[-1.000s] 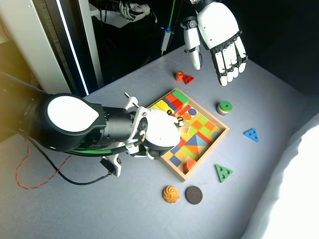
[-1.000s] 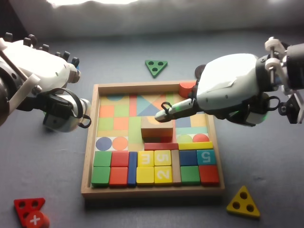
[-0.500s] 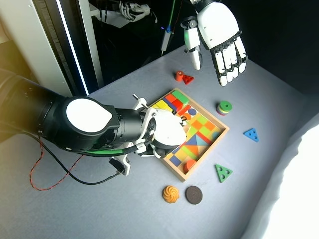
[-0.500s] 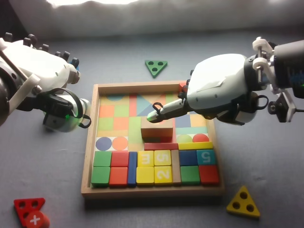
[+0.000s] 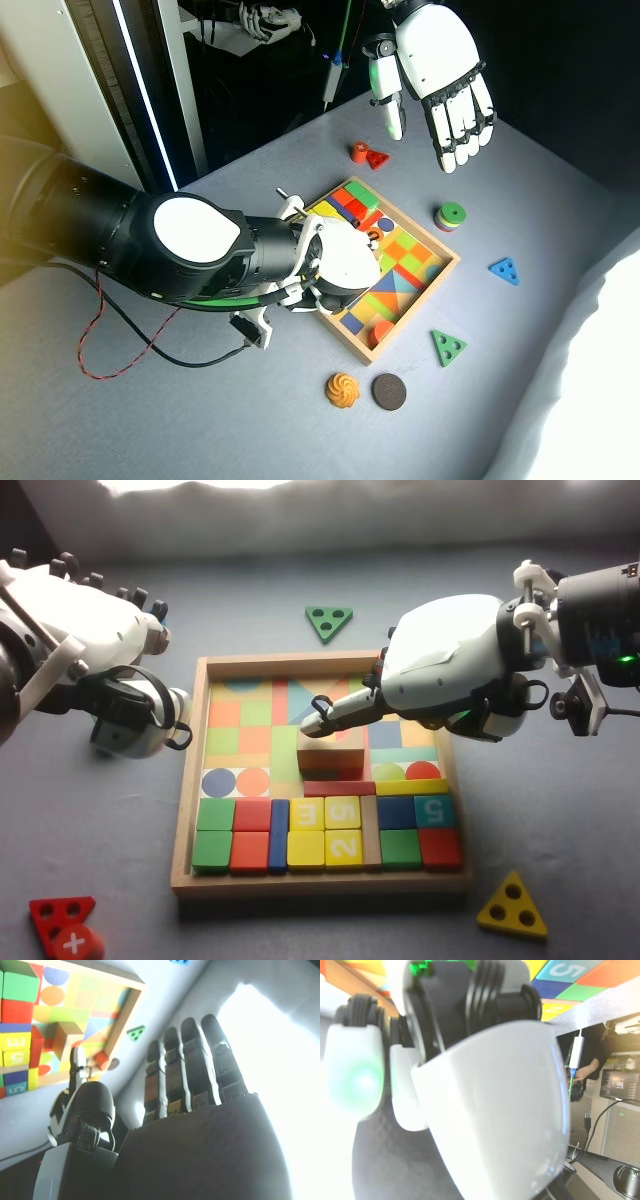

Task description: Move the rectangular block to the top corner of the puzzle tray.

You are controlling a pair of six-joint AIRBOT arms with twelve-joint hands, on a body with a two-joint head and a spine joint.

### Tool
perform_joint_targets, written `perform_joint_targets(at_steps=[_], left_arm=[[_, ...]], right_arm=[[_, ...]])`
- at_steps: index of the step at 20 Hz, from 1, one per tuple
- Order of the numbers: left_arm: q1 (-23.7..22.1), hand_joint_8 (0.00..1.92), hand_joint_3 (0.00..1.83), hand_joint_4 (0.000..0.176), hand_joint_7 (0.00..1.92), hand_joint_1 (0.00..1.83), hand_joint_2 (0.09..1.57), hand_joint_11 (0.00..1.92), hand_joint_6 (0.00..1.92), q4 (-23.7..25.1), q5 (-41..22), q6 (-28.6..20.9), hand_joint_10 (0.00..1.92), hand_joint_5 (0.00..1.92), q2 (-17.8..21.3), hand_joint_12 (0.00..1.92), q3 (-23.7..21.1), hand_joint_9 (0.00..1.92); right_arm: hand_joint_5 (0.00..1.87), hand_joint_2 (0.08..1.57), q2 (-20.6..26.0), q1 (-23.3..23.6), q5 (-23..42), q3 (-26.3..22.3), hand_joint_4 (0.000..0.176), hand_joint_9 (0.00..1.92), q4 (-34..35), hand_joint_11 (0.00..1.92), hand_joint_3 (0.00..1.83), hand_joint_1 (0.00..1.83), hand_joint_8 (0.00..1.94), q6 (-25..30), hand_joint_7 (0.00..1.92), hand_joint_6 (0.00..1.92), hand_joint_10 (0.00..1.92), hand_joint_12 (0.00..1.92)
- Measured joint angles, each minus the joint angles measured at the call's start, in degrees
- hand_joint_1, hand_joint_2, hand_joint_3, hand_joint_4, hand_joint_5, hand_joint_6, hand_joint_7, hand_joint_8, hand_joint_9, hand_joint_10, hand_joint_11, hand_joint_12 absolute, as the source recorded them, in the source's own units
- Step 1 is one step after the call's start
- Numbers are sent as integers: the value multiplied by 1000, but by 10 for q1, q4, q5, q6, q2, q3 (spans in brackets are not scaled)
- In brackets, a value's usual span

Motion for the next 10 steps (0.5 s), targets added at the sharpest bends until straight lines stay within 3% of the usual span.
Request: perform_joint_targets(at_steps=[3,4,5,6,8,10], left_arm=[[0,7,0,0,322,0,1524,0,3,0,0,0,7,281,0,636,0,302],[0,1,0,0,314,0,1522,0,1,0,0,0,1,273,0,596,0,295],[0,1,0,0,314,0,1522,0,1,0,0,0,1,273,0,596,0,295],[0,4,0,0,330,0,1513,0,2,0,0,0,8,287,0,607,0,307],[0,1,6,0,300,0,1538,0,0,0,0,0,1,263,0,540,0,276],[0,5,3,0,311,0,1535,0,3,0,0,0,5,270,0,565,0,288]], right_arm=[[155,665,-1,-1,0,0,0,1800,-1,1638,1022,1767,1941,0,1660,11,1921,1921],[142,689,-2,-2,0,1,0,1810,-2,1469,971,1770,1941,0,1631,3,1921,1921],[142,689,-3,-2,0,1,0,1810,-2,1469,971,1770,1941,0,1631,3,1921,1921],[202,731,-4,-2,0,1,0,1791,-1,1676,875,1667,1941,0,1629,15,1921,1921],[199,717,-5,-5,0,2,0,1797,0,1764,890,1687,1941,0,1633,8,1921,1921],[188,718,-5,-8,0,2,0,1813,-1,1675,888,1681,1941,0,1638,6,1921,1921]])
